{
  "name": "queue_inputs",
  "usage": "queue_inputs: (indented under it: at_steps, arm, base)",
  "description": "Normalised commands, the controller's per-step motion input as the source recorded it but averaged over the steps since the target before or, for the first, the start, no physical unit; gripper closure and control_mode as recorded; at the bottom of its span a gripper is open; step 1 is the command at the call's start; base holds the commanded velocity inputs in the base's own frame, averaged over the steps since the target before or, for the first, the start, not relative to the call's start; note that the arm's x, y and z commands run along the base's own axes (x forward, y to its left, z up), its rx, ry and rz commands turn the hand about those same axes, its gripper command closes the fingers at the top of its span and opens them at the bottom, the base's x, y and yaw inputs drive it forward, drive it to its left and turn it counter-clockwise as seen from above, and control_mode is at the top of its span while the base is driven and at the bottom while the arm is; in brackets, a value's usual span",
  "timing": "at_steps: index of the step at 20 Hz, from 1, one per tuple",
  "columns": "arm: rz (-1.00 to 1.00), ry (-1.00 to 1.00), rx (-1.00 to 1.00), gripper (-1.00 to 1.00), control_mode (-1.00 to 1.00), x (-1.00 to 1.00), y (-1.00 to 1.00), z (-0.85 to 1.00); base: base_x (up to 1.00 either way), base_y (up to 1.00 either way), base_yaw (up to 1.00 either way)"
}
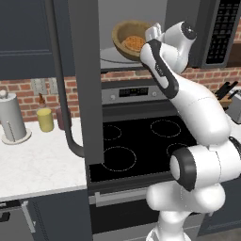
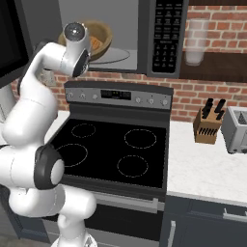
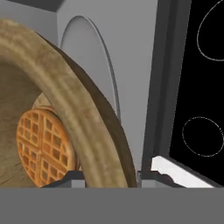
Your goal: Open the microwave, place the bowl with waffle inside the microwave, then close the microwave door and turn it on.
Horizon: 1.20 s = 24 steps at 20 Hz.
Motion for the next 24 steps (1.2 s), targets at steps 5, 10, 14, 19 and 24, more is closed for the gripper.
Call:
queue_inputs:
  at_steps: [5,10,14,19,24]
  arm:
    - [0.0,0.04,0.0,1.0,-1.0,0.39,0.04,0.0]
    - [0.0,0.04,0.0,1.0,-1.0,0.36,0.08,0.0]
    - [0.0,0.04,0.0,-1.0,-1.0,0.23,0.21,-0.18]
    - [0.01,-0.01,0.0,-1.0,-1.0,0.03,0.06,-0.09]
    - [0.04,-0.15,0.04,-1.0,-1.0,-0.07,0.0,0.0]
  base:
    - [0.0,0.0,0.0]
    - [0.0,0.0,0.0]
    - [0.0,0.0,0.0]
    - [0.0,0.0,0.0]
    - [0.0,0.0,0.0]
